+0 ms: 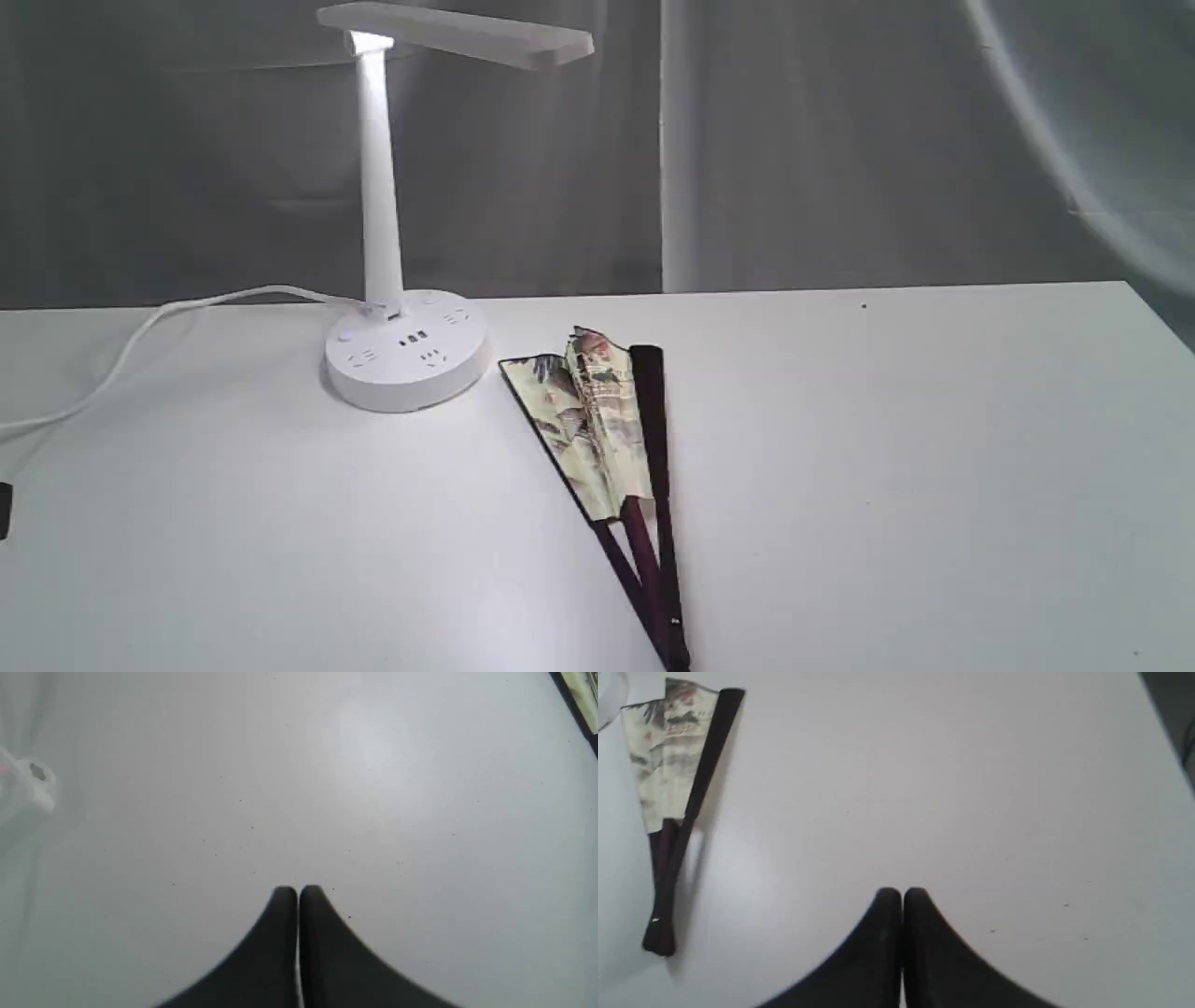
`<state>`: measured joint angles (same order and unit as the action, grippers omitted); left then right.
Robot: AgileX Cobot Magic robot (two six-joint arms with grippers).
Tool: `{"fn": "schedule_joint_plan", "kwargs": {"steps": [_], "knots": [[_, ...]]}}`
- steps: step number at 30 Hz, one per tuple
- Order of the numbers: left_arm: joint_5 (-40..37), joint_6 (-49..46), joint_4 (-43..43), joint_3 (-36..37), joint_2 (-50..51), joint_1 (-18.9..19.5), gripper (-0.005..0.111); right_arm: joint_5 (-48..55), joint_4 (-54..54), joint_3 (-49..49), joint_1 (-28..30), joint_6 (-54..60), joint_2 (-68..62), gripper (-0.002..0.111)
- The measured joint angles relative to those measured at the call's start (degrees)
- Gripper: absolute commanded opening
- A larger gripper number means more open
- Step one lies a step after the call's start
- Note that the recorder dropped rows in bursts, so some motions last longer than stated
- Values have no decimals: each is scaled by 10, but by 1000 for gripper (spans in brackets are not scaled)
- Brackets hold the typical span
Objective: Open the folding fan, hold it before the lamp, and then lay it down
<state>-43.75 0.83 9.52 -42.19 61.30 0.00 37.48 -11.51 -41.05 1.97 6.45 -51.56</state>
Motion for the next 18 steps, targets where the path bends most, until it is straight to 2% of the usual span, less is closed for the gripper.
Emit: {"fn": "schedule_joint_plan", "kwargs": {"steps": [6, 9, 13, 18], "knots": [[0, -8, -2, -21, 66, 0, 0, -3, -65, 0, -2, 44, -72, 23], [1, -8, -4, -29, 98, -9, 0, -15, -96, 0, -2, 54, -100, 25], [15, -8, -4, -30, 127, -52, 0, -53, -174, 0, -2, 95, -129, 25], [68, -8, 17, -30, 155, -119, 0, -88, -276, 0, -2, 134, -163, 25]]}}
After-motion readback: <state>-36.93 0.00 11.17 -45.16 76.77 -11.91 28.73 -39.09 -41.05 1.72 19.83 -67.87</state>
